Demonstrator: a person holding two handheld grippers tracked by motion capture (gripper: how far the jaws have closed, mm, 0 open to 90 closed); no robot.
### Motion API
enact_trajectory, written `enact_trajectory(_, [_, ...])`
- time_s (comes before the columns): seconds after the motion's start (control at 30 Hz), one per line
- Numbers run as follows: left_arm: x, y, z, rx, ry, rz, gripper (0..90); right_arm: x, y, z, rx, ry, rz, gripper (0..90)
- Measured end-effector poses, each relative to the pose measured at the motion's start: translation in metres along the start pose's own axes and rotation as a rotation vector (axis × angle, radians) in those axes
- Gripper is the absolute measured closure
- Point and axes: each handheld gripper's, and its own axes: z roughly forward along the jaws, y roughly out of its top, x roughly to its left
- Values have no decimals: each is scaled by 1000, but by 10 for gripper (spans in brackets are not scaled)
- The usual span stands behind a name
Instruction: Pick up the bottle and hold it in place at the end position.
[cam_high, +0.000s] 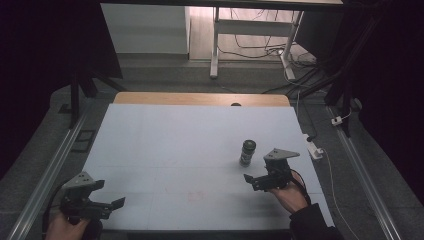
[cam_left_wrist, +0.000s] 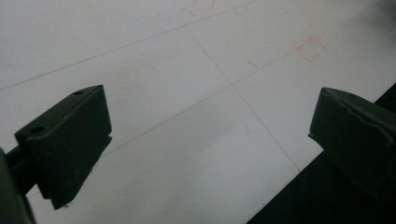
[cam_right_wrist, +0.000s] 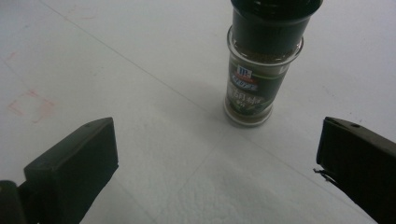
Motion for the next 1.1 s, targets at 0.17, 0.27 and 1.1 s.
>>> enact_trajectory(0.17, [0, 0, 0, -1, -1, 0, 3, -6, 3, 10, 7, -9, -3, 0])
enact_trajectory(0.27, [0, 0, 0, -1, -2, -1, 3, -9, 3, 15, 20, -4, -6, 0])
enact_trajectory(1.1, [1, 1, 1, 3, -5, -3, 3, -27, 14, 56, 30, -20, -65, 116])
